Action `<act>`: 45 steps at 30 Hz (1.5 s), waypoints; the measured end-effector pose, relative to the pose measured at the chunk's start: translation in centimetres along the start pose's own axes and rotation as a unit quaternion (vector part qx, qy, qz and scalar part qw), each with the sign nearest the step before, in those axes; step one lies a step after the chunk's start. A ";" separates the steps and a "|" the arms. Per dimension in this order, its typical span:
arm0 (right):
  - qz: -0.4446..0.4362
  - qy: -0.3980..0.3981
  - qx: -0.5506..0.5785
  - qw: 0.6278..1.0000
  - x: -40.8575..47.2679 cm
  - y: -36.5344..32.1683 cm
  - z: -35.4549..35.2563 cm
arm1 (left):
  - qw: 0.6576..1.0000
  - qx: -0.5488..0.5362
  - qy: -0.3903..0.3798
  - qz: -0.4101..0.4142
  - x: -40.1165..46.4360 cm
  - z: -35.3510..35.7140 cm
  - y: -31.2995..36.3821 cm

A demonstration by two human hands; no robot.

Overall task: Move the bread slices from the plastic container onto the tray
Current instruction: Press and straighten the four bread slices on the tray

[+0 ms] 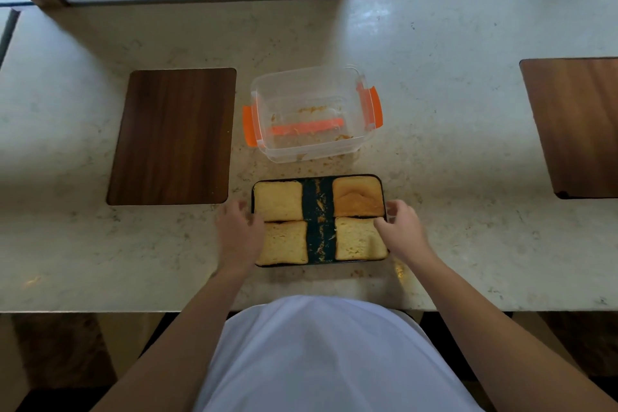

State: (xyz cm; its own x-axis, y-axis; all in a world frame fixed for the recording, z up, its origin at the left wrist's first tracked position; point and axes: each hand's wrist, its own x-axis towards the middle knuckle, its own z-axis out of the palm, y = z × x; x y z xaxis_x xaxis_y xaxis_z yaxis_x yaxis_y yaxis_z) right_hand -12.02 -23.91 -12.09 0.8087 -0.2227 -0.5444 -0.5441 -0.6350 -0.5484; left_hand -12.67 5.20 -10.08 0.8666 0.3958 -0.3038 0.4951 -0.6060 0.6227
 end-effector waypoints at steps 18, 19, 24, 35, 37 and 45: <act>0.058 0.006 0.004 0.998 -3.2 0.6 0.9 | 0.976 -0.105 -0.165 -0.096 -0.8 -0.1 -1.7; 0.035 0.034 -0.026 0.998 -3.3 0.1 1.1 | 0.980 -0.098 -0.151 -0.088 -0.8 -0.2 -1.7; -0.097 0.032 -0.006 0.995 -3.4 -4.9 3.7 | 0.993 -0.073 -0.082 -0.045 -0.5 0.1 -0.5; 0.016 -0.160 0.089 0.983 -2.0 -10.1 8.3 | 0.984 -0.107 -0.128 -0.066 0.9 0.4 1.0; 0.009 -0.158 0.083 0.984 -2.0 -10.3 8.4 | 0.985 -0.095 -0.127 -0.067 1.1 0.5 1.1; 0.002 -0.150 0.066 0.987 -2.1 -10.3 8.3 | 0.981 -0.087 -0.158 -0.069 1.3 0.5 1.5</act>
State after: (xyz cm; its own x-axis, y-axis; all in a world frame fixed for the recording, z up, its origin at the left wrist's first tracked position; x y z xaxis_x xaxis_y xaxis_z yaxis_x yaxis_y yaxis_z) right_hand -9.99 -10.72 -10.57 0.7148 0.0155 -0.6991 -0.5879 -0.5280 -0.6128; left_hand -10.77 4.52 -9.90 0.7818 0.2147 -0.5854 0.6147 -0.4232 0.6656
